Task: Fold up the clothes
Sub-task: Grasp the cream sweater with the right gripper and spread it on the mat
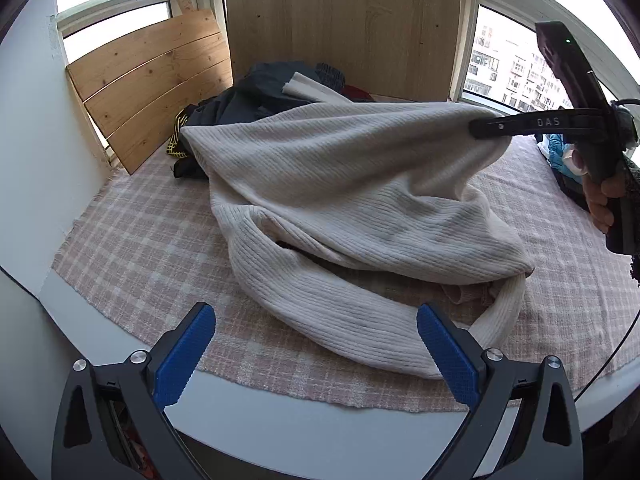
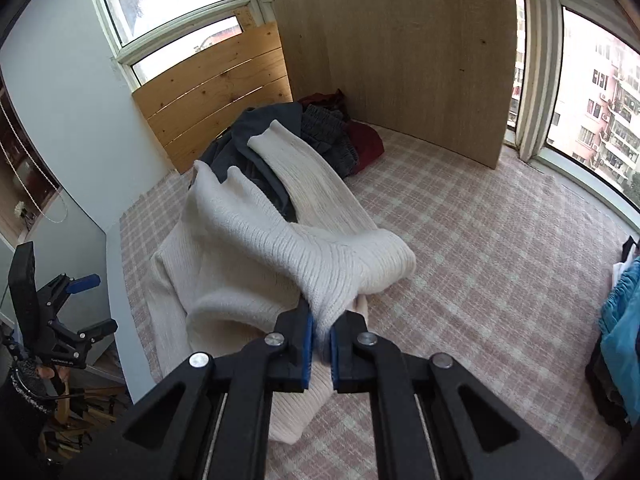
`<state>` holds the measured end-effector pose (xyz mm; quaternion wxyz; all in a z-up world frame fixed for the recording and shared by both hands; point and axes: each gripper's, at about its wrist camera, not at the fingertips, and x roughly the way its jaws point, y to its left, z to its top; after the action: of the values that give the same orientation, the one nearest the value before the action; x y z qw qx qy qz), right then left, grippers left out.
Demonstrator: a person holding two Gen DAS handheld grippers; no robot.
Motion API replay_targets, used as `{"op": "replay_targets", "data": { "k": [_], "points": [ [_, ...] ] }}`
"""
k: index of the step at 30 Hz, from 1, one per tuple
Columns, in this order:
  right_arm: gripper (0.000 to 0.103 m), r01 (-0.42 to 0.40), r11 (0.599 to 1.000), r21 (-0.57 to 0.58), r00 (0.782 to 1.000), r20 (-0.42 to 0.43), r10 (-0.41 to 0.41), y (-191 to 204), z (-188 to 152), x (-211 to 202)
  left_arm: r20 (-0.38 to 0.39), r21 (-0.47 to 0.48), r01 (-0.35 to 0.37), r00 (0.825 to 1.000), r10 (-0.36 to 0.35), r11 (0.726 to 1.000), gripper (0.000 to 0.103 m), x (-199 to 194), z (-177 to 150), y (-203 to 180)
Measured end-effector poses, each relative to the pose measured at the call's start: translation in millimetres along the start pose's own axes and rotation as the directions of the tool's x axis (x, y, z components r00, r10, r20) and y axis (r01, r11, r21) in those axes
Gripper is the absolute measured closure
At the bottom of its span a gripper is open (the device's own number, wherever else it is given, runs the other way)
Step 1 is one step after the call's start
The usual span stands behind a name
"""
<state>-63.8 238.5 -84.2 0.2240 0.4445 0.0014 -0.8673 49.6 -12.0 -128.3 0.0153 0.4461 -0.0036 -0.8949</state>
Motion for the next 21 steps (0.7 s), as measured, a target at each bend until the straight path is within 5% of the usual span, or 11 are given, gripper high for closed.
{"op": "replay_targets", "data": {
  "k": [3,6,8,11,15,18,21],
  "points": [
    [0.097,0.084,0.990,0.114,0.990,-0.127,-0.069,-17,-49,-30,-0.006,0.004,-0.002,1.000,0.002,1.000,0.001,6,6,28],
    [0.092,0.200,0.978,0.061,0.938,-0.301,-0.173,-10,-98,-31,-0.018,0.041,0.029,0.999,-0.029,0.999,0.001,20,23,42],
    [0.090,0.222,0.967,0.125,0.919,-0.357,-0.165,-15,-109,-35,-0.024,0.070,0.053,0.998,-0.051,0.996,0.001,30,36,49],
    [0.086,0.221,0.950,0.221,0.945,-0.289,-0.152,-25,-97,-61,-0.022,0.139,0.113,0.994,-0.111,0.984,0.002,46,66,50],
    [0.045,0.294,0.926,0.237,0.952,-0.163,-0.261,-35,-63,-70,-0.017,0.246,0.189,0.981,-0.191,0.951,0.001,74,116,38],
    [0.042,0.337,0.926,0.170,0.939,-0.129,-0.318,-38,-41,-40,-0.069,0.302,0.257,0.966,-0.247,0.918,0.002,101,145,22],
    [0.042,0.301,0.947,0.116,0.942,-0.192,-0.276,-49,-31,10,-0.146,0.348,0.358,0.934,-0.327,0.866,0.002,122,148,-5]
  ]
}}
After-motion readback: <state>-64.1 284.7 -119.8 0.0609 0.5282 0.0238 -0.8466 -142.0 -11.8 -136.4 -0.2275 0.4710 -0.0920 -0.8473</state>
